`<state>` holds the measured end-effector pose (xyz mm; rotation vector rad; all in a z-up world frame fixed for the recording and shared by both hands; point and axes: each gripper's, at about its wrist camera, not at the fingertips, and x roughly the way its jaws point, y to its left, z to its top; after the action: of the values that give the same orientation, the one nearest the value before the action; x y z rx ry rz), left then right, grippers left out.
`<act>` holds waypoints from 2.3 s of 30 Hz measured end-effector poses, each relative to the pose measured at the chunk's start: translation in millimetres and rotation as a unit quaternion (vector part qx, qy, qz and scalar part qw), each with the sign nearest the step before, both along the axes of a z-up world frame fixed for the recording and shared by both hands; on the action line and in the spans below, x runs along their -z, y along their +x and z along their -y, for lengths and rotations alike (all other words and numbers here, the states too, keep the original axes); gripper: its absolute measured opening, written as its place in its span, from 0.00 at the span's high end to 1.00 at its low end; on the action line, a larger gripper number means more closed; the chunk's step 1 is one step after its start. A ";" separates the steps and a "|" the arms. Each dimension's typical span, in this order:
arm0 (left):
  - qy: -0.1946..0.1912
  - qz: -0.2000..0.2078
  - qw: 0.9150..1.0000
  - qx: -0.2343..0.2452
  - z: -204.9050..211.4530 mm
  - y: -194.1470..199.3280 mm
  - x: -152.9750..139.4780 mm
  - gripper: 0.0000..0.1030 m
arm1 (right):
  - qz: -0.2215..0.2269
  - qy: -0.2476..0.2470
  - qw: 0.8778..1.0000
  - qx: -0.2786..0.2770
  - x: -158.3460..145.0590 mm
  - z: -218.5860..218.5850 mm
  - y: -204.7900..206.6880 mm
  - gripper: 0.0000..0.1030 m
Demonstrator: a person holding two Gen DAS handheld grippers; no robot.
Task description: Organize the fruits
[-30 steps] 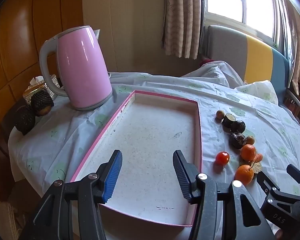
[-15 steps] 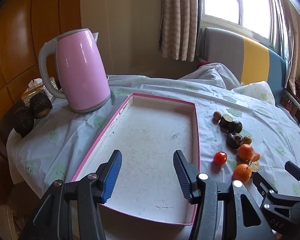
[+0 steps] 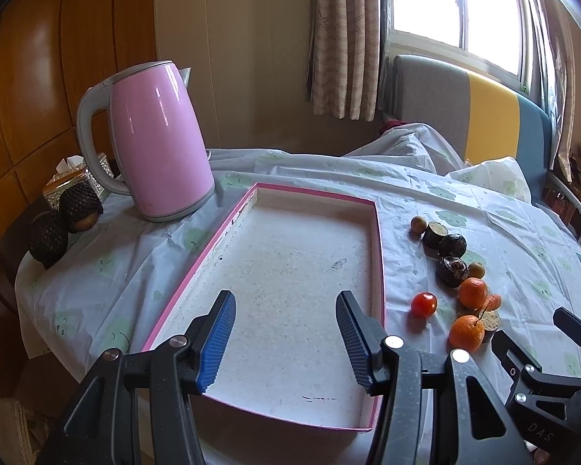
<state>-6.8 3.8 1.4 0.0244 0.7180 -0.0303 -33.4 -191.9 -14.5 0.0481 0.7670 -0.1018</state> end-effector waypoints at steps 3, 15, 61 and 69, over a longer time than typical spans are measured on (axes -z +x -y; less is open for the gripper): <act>0.000 -0.002 1.000 0.001 0.9 0.0 -0.2 0.47 | -0.002 0.001 1.000 0.002 -0.3 2.8 -0.4 0.00; -0.001 -0.006 1.000 0.012 4.7 0.2 1.0 0.46 | 0.001 -0.003 1.000 0.001 -0.3 6.5 -1.9 0.00; -0.049 -0.171 0.956 0.232 99.3 19.5 46.1 0.44 | -0.061 0.093 0.990 0.082 32.0 106.9 -11.9 0.52; -0.058 -0.187 0.943 0.268 131.9 30.2 59.8 0.49 | -0.078 0.078 0.992 0.069 42.2 105.8 -10.4 0.52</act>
<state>23.4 -128.0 -58.3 0.1042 1.0727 -0.6136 -43.8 -297.7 -56.7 0.2445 0.9265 -0.1780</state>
